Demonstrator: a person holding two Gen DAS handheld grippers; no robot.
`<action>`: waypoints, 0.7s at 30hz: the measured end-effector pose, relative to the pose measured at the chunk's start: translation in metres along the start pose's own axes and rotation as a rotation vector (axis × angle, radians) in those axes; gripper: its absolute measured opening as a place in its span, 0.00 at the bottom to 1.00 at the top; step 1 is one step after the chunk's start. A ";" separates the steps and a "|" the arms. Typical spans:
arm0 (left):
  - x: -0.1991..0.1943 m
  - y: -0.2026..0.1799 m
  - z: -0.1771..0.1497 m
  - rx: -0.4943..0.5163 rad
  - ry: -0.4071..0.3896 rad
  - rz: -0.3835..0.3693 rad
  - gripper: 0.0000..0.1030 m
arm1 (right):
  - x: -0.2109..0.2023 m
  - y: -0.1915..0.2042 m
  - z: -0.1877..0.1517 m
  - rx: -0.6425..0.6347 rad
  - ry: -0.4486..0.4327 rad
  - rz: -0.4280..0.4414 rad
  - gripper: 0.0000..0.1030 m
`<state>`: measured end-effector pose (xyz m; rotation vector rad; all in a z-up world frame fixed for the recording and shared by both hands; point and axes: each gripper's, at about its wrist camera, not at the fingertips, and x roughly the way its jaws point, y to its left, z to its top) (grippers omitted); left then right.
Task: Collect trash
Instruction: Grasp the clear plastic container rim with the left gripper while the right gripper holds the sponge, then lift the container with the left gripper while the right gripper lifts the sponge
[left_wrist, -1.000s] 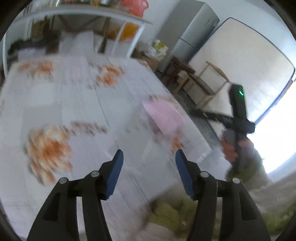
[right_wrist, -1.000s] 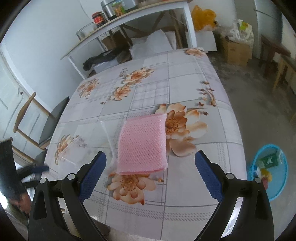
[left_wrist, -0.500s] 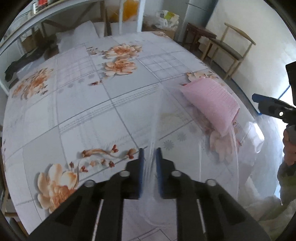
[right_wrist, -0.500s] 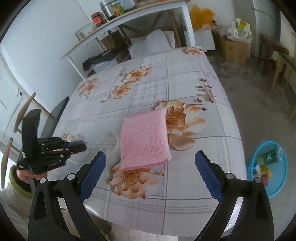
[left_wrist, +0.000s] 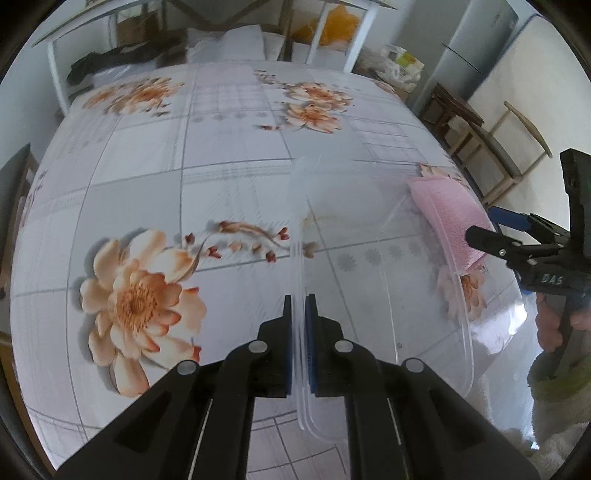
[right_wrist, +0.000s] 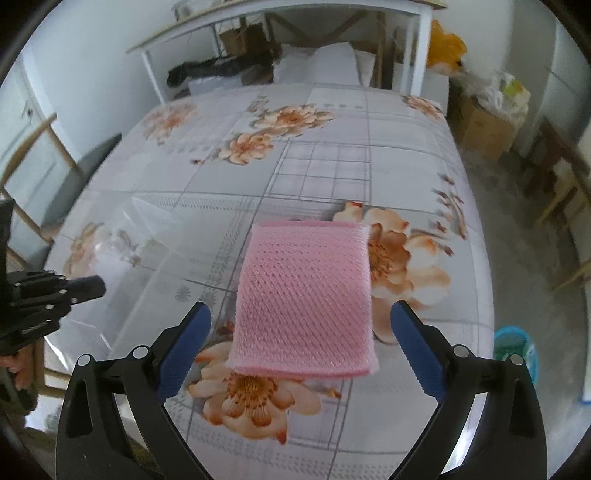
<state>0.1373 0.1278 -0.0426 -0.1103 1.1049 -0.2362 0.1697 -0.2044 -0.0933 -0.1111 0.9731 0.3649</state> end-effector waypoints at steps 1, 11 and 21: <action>-0.001 0.001 -0.001 -0.009 -0.002 -0.001 0.05 | 0.002 0.002 0.000 -0.009 0.006 -0.009 0.91; 0.001 -0.002 -0.005 -0.020 -0.003 0.004 0.05 | 0.016 0.013 -0.003 -0.068 0.086 -0.130 0.92; 0.003 -0.004 -0.006 -0.019 -0.011 0.029 0.05 | 0.023 -0.001 -0.005 0.019 0.105 -0.099 0.87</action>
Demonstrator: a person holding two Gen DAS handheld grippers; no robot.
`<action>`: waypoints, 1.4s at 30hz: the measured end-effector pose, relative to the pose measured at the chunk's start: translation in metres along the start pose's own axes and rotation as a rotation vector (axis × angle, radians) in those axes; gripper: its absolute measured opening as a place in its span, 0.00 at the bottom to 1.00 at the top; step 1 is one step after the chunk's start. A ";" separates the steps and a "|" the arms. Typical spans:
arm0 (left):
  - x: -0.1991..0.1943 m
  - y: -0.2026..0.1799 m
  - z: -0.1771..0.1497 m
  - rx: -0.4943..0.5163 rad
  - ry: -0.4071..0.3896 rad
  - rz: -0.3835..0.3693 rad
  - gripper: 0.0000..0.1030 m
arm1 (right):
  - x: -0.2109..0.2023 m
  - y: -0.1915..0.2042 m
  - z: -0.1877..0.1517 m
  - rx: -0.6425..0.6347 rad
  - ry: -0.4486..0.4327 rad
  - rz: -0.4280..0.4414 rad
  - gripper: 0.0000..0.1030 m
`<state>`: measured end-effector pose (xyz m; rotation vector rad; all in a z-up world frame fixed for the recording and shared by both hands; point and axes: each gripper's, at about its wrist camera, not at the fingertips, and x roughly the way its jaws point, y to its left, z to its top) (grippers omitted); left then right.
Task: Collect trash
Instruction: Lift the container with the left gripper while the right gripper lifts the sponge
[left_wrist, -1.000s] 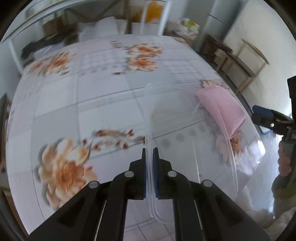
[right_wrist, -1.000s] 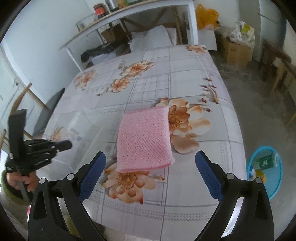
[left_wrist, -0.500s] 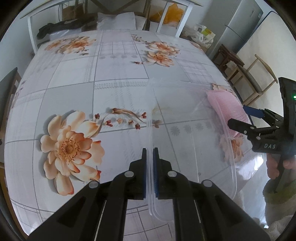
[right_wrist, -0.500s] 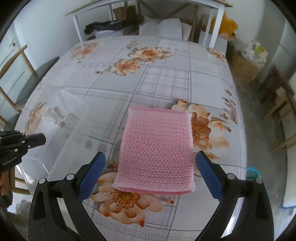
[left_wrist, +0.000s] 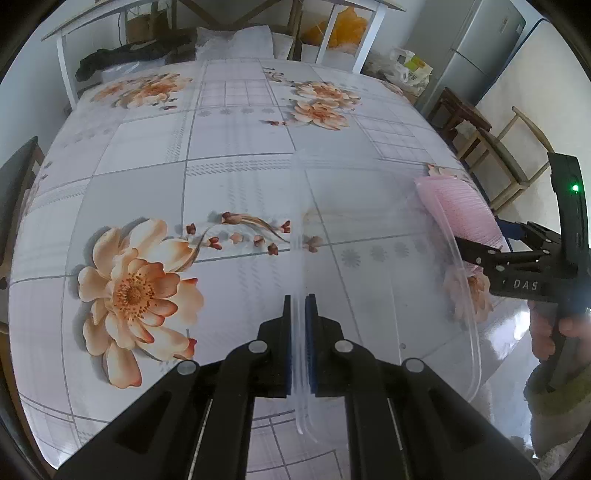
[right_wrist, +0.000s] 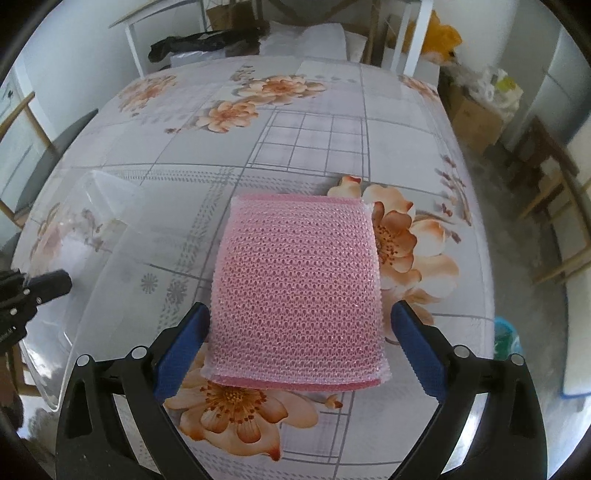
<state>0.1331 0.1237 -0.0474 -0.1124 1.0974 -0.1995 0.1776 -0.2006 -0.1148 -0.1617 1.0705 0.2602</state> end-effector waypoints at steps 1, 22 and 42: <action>0.000 0.000 0.000 0.002 -0.003 0.005 0.05 | 0.000 -0.001 0.000 0.007 0.001 0.004 0.84; -0.007 -0.009 0.003 0.053 -0.057 0.060 0.05 | -0.008 -0.005 0.000 0.046 -0.006 0.018 0.73; -0.028 -0.014 0.007 0.043 -0.133 0.035 0.03 | -0.034 -0.006 0.002 0.061 -0.052 0.032 0.73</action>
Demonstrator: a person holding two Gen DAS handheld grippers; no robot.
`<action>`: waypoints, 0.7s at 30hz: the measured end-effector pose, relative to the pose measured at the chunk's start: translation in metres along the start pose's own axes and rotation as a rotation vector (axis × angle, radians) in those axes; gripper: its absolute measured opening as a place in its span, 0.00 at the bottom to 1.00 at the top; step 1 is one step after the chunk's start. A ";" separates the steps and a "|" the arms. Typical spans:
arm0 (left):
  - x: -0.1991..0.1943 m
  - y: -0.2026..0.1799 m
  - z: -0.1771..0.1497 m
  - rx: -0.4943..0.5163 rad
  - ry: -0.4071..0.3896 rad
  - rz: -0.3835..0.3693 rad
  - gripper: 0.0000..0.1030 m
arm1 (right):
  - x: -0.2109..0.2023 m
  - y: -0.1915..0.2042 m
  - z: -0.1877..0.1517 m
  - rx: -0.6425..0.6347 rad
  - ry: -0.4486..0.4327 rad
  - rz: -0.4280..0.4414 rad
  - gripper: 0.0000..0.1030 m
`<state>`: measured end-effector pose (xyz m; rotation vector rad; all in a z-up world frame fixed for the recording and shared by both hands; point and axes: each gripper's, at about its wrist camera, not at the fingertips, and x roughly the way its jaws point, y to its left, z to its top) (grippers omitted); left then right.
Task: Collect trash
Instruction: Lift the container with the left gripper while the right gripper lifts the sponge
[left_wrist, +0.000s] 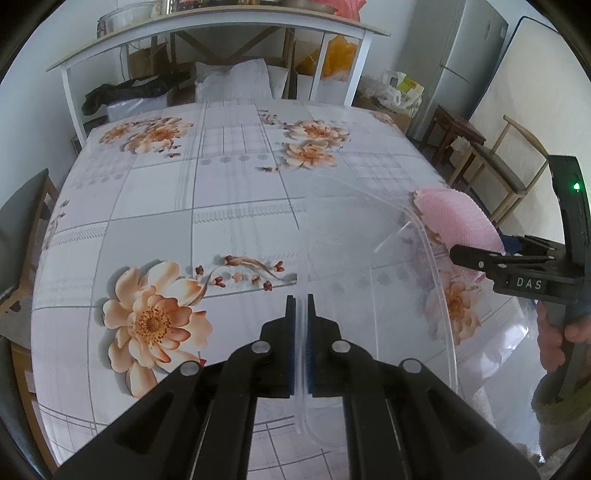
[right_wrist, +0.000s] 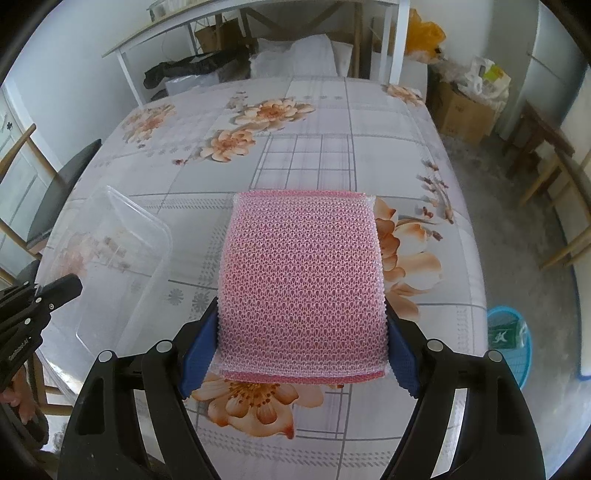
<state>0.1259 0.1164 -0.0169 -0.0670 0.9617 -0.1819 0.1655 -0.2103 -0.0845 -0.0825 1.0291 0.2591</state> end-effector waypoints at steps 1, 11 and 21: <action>-0.002 0.000 0.001 -0.001 -0.005 -0.001 0.03 | -0.002 0.000 0.000 0.002 -0.003 0.002 0.73; -0.017 -0.009 0.009 0.004 -0.053 -0.012 0.03 | -0.019 -0.008 -0.002 0.031 -0.034 0.014 0.73; -0.026 -0.041 0.029 0.062 -0.094 -0.058 0.03 | -0.056 -0.044 -0.007 0.128 -0.114 0.005 0.73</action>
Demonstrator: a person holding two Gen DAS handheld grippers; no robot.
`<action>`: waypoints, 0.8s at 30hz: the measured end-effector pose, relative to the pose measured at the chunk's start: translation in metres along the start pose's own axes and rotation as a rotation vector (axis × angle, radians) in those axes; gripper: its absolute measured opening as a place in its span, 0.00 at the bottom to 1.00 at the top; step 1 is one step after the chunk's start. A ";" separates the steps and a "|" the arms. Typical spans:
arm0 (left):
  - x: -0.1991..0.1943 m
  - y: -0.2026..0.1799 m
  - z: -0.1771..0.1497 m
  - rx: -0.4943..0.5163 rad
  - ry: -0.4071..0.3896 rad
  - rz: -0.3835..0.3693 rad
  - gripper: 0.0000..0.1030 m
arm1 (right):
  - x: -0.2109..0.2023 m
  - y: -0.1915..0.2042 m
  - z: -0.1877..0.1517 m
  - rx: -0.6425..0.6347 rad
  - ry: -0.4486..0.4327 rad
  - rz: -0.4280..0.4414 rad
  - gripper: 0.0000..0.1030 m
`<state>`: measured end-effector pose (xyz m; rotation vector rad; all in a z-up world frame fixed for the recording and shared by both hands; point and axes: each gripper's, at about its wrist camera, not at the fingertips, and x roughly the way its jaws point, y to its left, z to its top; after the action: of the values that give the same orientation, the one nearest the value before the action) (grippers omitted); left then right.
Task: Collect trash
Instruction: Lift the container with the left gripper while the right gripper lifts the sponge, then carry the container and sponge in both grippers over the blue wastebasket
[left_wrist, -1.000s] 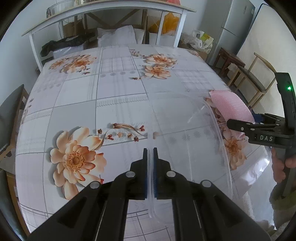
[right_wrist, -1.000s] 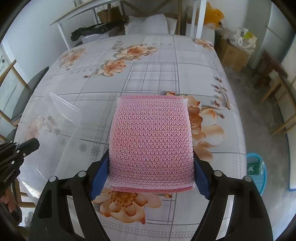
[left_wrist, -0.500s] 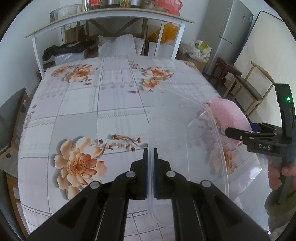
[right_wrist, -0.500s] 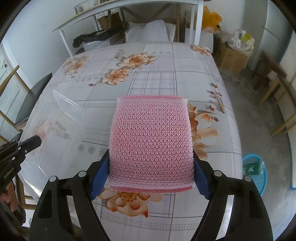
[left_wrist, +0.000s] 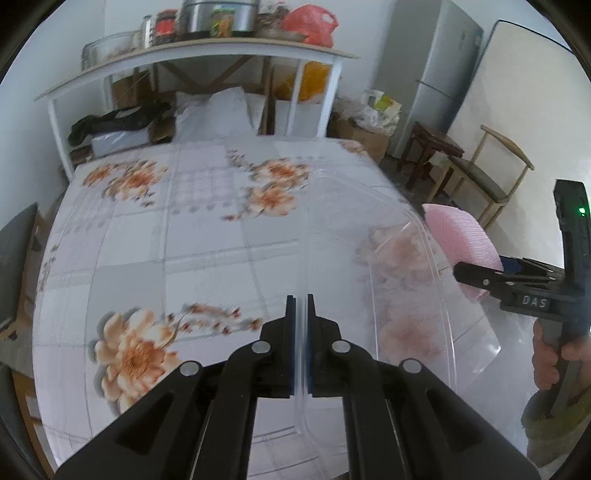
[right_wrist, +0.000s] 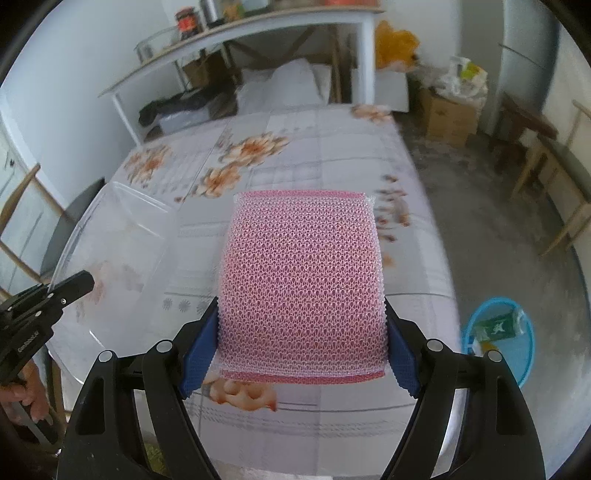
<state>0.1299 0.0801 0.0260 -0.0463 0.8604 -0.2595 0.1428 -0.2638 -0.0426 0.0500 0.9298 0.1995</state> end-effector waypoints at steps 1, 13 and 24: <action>0.000 -0.007 0.006 0.016 -0.011 -0.015 0.03 | -0.008 -0.009 0.001 0.022 -0.016 -0.010 0.73; 0.030 -0.155 0.085 0.284 -0.020 -0.293 0.03 | -0.112 -0.201 -0.061 0.606 -0.195 -0.213 0.73; 0.173 -0.353 0.095 0.507 0.306 -0.403 0.04 | -0.040 -0.323 -0.162 1.080 -0.084 -0.061 0.73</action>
<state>0.2361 -0.3095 0.0109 0.3028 1.0630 -0.8732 0.0383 -0.5954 -0.1492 1.0157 0.8628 -0.3781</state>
